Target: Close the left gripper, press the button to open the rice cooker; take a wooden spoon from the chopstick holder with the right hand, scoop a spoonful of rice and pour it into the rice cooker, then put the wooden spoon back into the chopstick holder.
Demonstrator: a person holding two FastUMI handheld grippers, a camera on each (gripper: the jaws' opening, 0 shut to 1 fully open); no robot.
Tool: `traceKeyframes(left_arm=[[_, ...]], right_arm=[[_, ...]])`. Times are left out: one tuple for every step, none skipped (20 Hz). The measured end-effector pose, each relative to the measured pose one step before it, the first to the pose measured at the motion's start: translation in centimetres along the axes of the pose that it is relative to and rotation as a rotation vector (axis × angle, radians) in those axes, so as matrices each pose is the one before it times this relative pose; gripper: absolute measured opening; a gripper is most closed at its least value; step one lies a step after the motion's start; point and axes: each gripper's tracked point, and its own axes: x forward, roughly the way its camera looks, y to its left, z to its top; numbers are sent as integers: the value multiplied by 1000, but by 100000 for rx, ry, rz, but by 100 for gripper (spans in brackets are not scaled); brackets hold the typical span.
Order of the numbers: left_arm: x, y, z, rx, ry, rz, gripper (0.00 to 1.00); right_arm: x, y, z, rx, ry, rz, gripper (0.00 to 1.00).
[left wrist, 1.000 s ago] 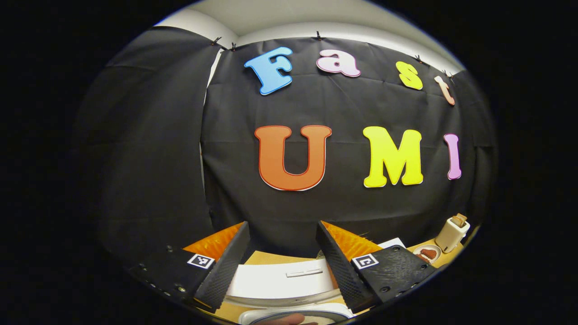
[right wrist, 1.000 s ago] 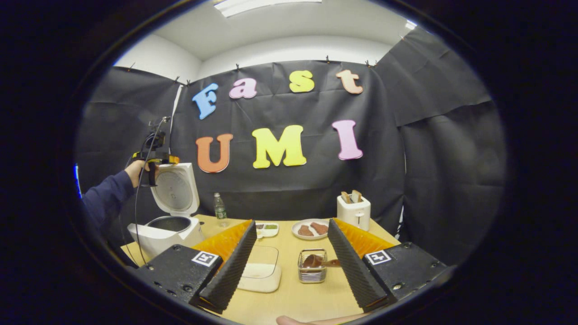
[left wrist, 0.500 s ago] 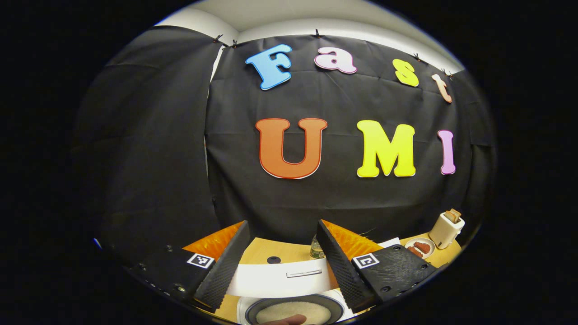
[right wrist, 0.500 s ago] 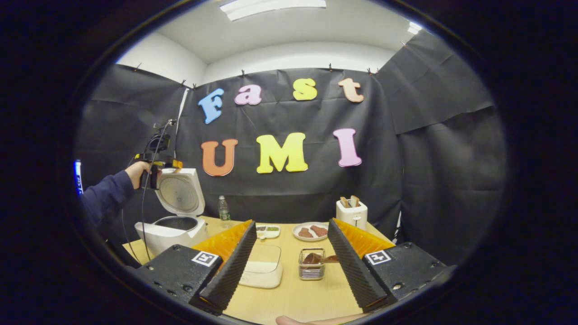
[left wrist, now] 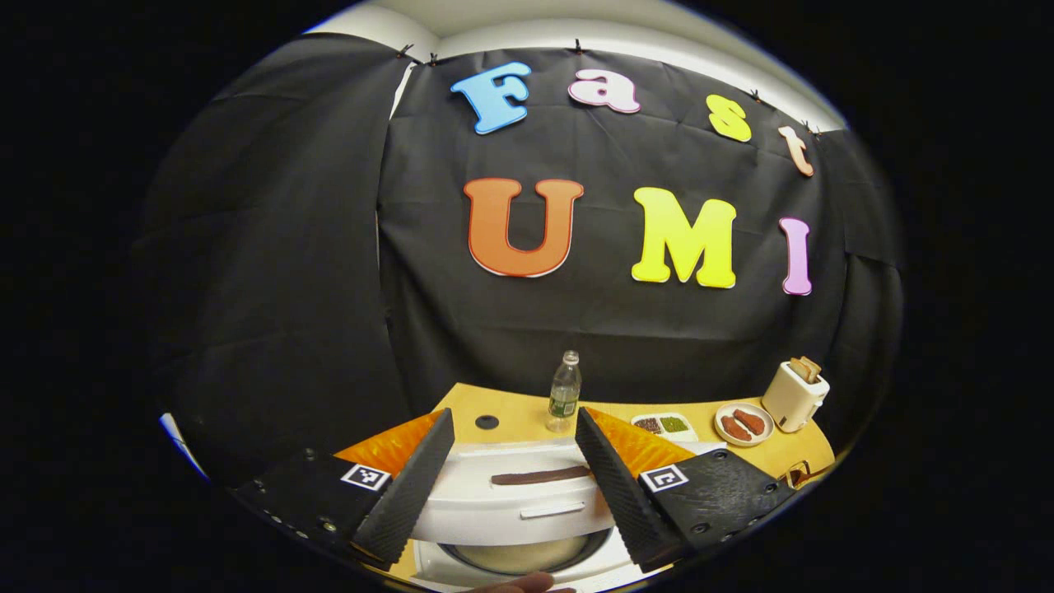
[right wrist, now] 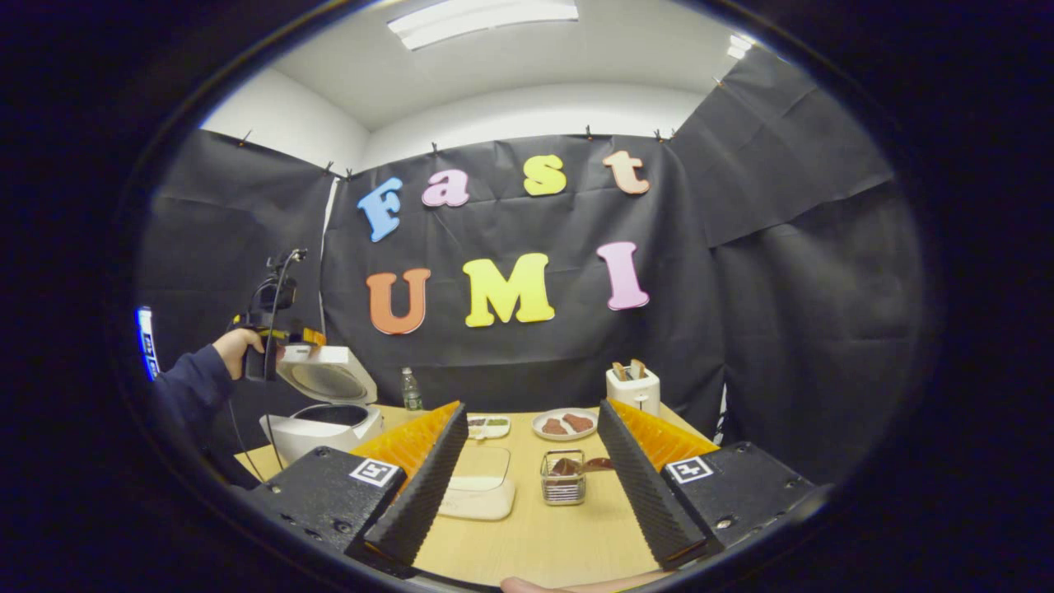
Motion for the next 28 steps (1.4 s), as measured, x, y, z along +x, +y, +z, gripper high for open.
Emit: traceKeyframes(left_arm=[[-295,-256,-803,98,1721,209,94],[-307,-492,-988,381,2044,-817,95],[-312,-244,-688,50,1649,-167,95],[-69,-113,-819,-617,1627,18,96],[-120,-124,-710,-8,1719,98,95],[-170,-155,-834,93,1591,-367,95],[-238,-89,-881,-393,2143,-155,96],[-178,-134,-985,509,2350,154,96],[-216,-2,-454,1673,-4,359,96],[-70,-54,-633,1213,828,472,96],[-199,-23,-373,392,124,528,96],[-99,-23,-468,156,840,207,97],[-190,-93,-433,-388,524,225,97],[-214,24,-80,188,338,230,96],[-120,-36,-366,663,566,96,96],[-62,-113,-425,299,1617,-42,97],[-230,-32,-484,45,2214,-447,97],[-255,-115,-539,158,2242,-767,97],[-212,-29,-469,207,1408,-700,97],[-332,-33,-233,277,995,-493,97],[-266,-21,-349,702,1136,-419,97],[-56,-35,-544,764,1134,-293,97],[-253,-39,-286,-18,1134,97,97],[-111,-14,-309,56,1131,216,97],[-188,-29,-394,126,898,379,97],[-11,-55,-248,57,695,344,97],[-68,-71,-196,-236,277,430,100],[2,-86,-300,-48,655,209,97]], right_arm=[[-339,-58,97,26,-101,-214,99],[-384,51,187,-302,-88,53,100],[-576,278,275,-267,-897,496,100],[-426,203,463,-148,-1317,319,100],[-441,69,80,-567,-533,-211,99],[-291,30,22,-699,-279,-184,99],[-352,-49,-103,-715,215,-374,99],[-362,-117,-187,-743,570,-350,100],[-260,-25,-131,-331,605,-476,100],[-259,-10,97,-86,-260,41,100],[-314,38,174,-211,-235,-121,100],[-98,-76,45,-445,27,-338,99],[20,-146,-147,-720,171,-50,100],[-37,88,-38,-513,270,-3,99],[-80,72,-10,-163,55,188,100],[49,98,49,18,4,366,99],[33,182,-57,-41,-103,482,100],[-41,134,-61,-20,-16,393,100],[72,102,-93,198,-17,315,100],[95,40,-69,514,302,326,100],[144,129,-94,308,406,456,99],[-24,168,6,-35,189,464,100],[-118,96,4,-201,-124,310,99],[-182,41,72,-273,-342,107,99],[-55,-6,-55,-258,-178,-102,99],[-10,86,82,-28,-432,210,100],[32,158,-95,106,11,226,100],[78,143,-130,8,232,341,100]])
